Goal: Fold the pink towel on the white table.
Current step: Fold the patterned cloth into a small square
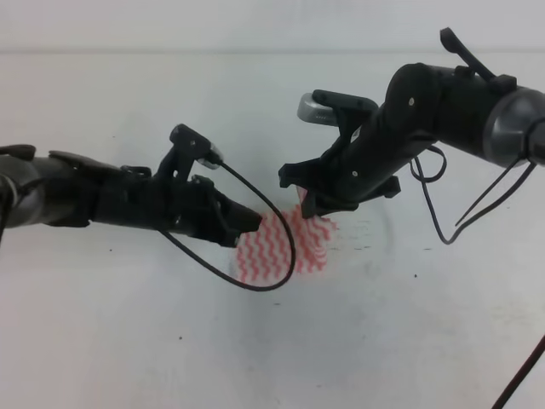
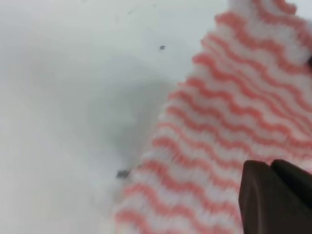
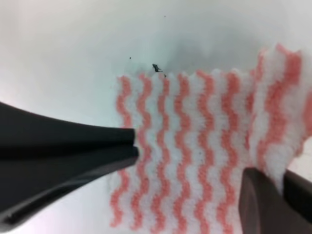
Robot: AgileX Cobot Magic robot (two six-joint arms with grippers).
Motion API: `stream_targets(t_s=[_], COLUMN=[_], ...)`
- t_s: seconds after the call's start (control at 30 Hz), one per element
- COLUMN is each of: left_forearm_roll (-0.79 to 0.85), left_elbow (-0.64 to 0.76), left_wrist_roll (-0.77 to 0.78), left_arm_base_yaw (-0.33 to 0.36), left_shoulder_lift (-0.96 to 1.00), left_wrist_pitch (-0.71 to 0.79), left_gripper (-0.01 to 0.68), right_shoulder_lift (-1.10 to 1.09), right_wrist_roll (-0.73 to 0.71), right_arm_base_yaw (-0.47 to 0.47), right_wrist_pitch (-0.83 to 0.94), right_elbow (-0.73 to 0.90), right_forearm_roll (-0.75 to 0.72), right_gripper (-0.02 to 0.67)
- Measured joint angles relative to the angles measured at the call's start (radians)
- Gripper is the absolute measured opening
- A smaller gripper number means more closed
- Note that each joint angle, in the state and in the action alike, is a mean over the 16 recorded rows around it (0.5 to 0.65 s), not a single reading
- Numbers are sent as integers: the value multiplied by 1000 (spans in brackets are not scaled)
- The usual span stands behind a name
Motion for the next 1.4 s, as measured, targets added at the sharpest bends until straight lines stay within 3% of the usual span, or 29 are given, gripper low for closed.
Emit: stream_targets(t_s=[0.4, 1.4], left_forearm_roll=[95, 49], left_elbow=[-1, -4], left_wrist_roll=[-74, -29], left_arm_base_yaw=[14, 14], left_shoulder_lift=[-11, 58], left_wrist_pitch=[-34, -51], left_gripper=[-4, -4], right_shoulder_lift=[9, 8], right_wrist_roll=[0, -26], right_arm_base_yaw=[0, 14], right_wrist_pitch=[-4, -7], right_elbow=[0, 0], right_forearm_roll=[5, 47], right_gripper=[-15, -14])
